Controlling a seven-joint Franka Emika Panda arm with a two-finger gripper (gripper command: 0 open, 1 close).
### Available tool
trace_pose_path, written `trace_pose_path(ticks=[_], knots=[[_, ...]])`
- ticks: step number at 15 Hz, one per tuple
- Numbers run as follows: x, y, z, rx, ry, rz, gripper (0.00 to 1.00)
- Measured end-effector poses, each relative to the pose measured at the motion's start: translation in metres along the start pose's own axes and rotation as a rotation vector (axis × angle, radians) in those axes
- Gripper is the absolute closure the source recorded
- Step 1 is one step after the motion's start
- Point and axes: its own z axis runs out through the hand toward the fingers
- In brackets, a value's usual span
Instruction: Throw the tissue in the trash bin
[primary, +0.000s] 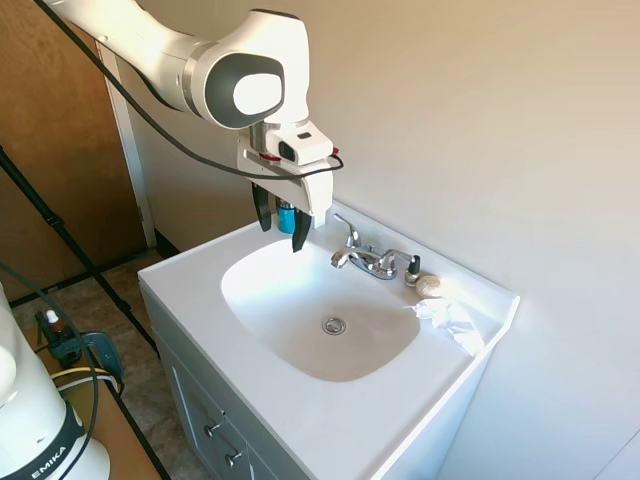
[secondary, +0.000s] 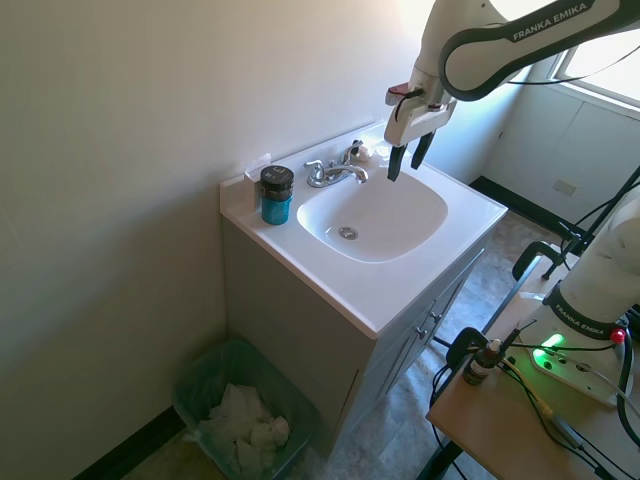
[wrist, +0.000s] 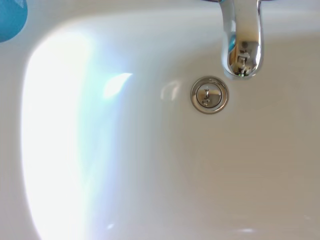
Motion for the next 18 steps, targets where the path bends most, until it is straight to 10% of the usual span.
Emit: trace_pose_path(ticks=[6,18], knots=[[0.019,-0.003,-0.013,0.038,0.033,0.031,0.00],[0.204,0.006,0.000,0.077,0.045,0.444,0.00]])
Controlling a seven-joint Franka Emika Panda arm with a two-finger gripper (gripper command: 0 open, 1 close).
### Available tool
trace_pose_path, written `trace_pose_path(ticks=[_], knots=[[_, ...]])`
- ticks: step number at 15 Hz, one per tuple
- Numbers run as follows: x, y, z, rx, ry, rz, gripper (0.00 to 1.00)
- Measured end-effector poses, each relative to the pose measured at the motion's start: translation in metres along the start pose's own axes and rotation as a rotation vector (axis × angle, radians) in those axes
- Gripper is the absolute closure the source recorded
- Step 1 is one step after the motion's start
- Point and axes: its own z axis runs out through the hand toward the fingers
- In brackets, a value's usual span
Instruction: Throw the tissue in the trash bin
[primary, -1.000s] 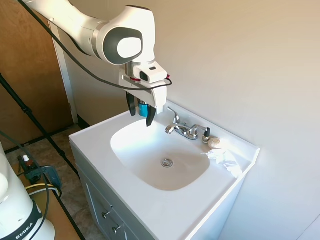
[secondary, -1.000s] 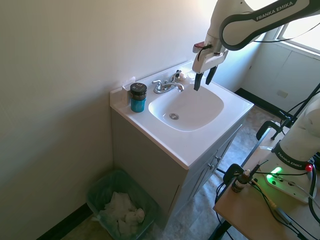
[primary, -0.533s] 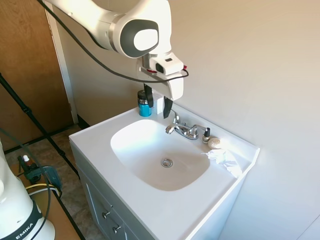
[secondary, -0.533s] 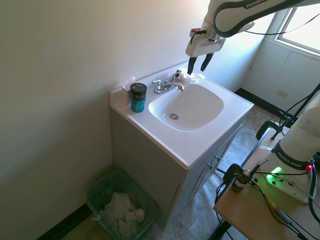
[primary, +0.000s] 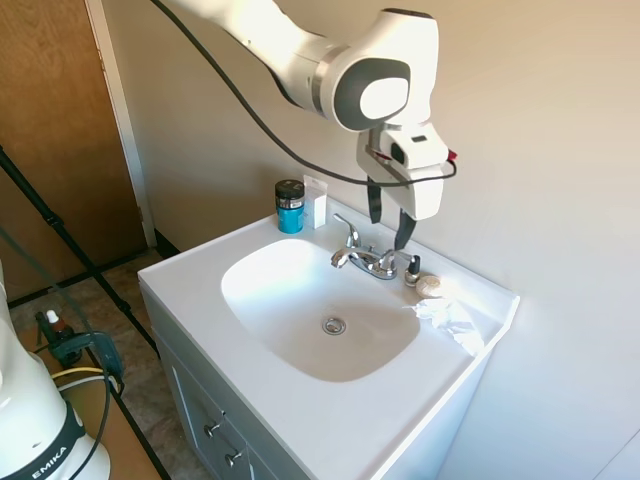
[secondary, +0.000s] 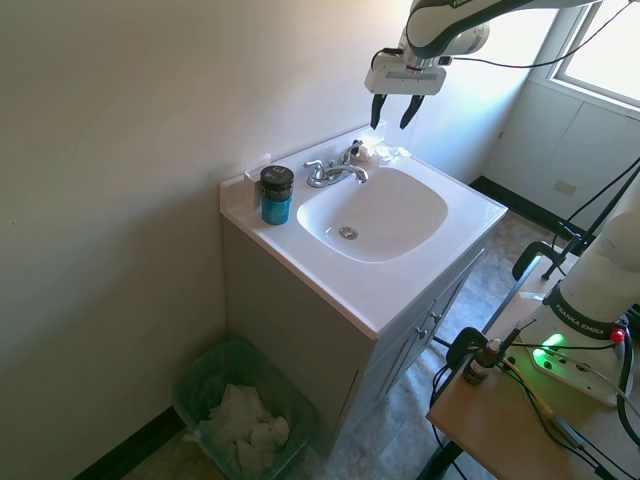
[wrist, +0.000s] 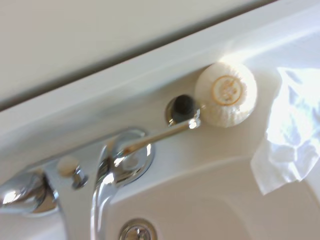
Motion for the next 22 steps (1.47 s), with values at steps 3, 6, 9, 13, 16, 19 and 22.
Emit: trace_pose_path(ticks=[3,6,9,13,16,19,22], knots=[[0.043,-0.006,0.019,-0.009,0.003,0.080,0.00],[0.079,-0.001,0.040,-0.033,-0.003,0.151,0.00],[0.099,0.006,0.062,-0.069,-0.004,0.184,0.00],[0.103,-0.004,0.087,-0.097,-0.011,0.194,0.00],[0.105,-0.013,0.099,-0.104,-0.019,0.198,0.00],[0.110,-0.019,0.112,-0.112,-0.030,0.208,0.00],[0.115,-0.024,0.126,-0.123,-0.036,0.213,0.00]])
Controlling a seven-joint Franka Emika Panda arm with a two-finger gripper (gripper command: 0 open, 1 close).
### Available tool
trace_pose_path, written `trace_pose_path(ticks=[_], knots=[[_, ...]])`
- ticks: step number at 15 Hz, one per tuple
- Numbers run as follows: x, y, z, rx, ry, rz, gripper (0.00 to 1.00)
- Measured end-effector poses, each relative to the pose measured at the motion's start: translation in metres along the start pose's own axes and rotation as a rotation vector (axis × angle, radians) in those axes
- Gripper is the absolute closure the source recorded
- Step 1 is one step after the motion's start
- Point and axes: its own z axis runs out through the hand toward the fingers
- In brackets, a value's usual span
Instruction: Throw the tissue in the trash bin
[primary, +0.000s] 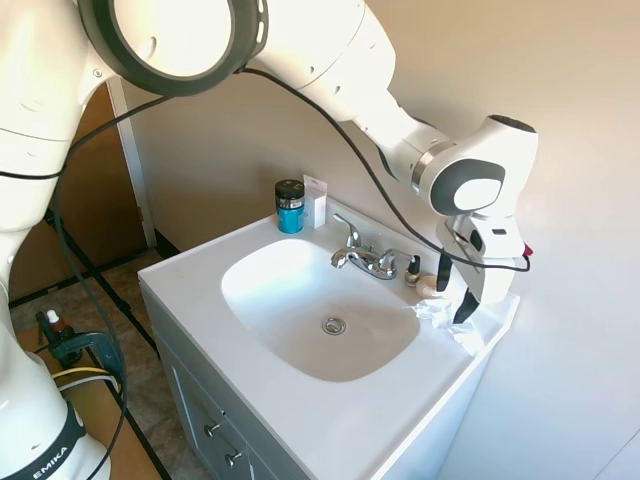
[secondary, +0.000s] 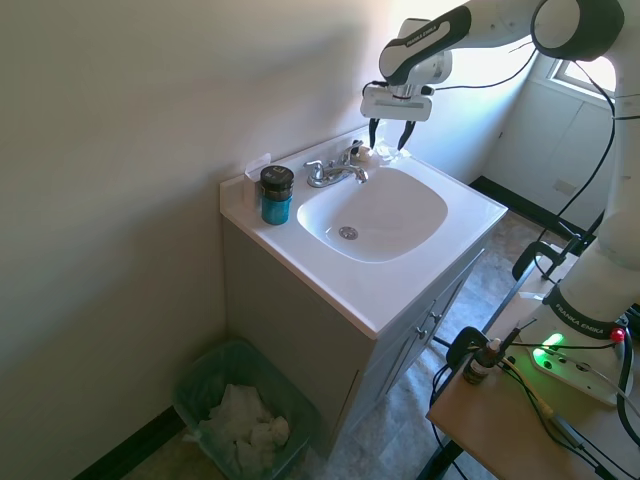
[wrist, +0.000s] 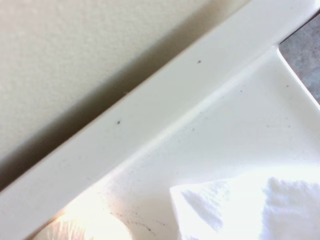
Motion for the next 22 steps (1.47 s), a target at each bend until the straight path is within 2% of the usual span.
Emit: trace_pose_path(ticks=[6,7,22], knots=[[0.005,-0.008,0.012,-0.014,-0.014,0.010,0.00],[0.005,-0.008,0.015,-0.017,-0.016,0.011,1.00],[0.003,-0.014,0.020,-0.005,-0.047,0.023,1.00]])
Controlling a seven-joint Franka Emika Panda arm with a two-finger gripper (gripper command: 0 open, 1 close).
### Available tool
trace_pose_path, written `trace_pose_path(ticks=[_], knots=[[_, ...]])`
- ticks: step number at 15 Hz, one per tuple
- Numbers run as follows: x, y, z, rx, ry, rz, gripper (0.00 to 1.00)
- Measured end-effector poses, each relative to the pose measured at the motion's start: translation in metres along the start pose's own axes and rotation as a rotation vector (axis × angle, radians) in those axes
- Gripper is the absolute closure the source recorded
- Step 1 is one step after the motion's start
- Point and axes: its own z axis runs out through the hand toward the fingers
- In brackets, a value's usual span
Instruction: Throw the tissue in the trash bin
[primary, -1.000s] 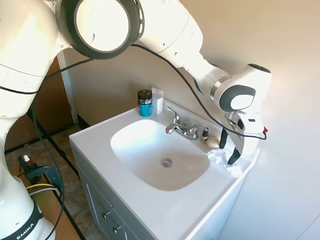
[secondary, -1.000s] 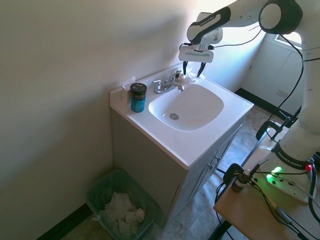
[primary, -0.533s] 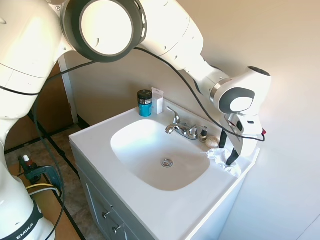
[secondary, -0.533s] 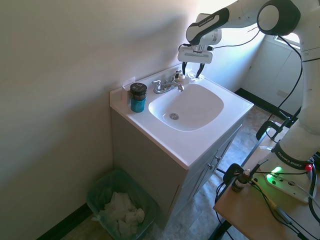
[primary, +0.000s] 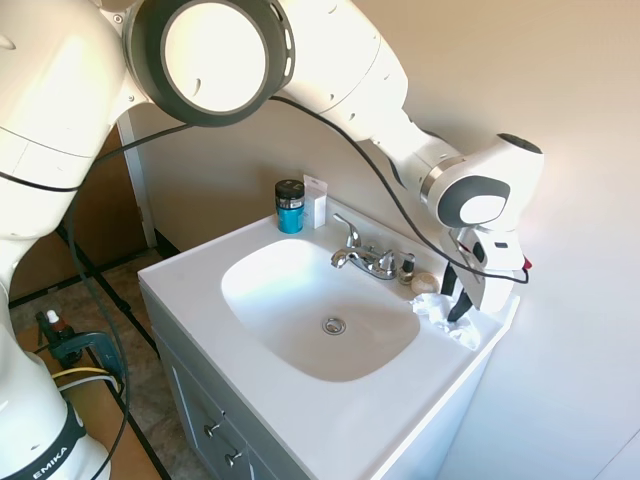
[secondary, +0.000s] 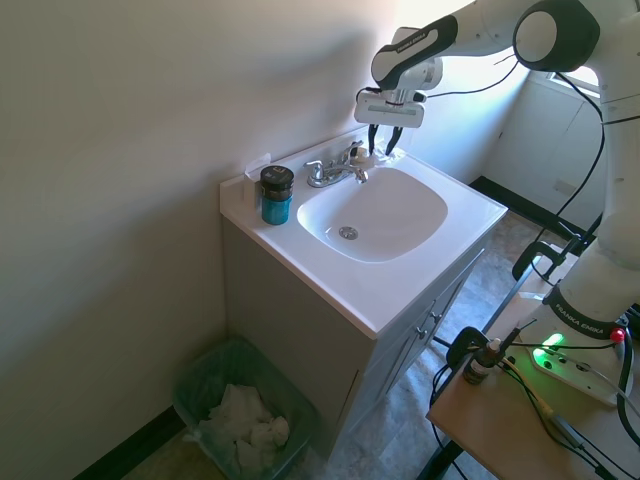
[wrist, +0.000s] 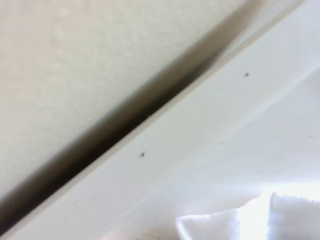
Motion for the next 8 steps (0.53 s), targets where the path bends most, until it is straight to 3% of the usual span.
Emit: trace_pose_path(ticks=[8], knots=[[0.0036,0.0005,-0.0100,0.011,-0.027,0.009,1.00]])
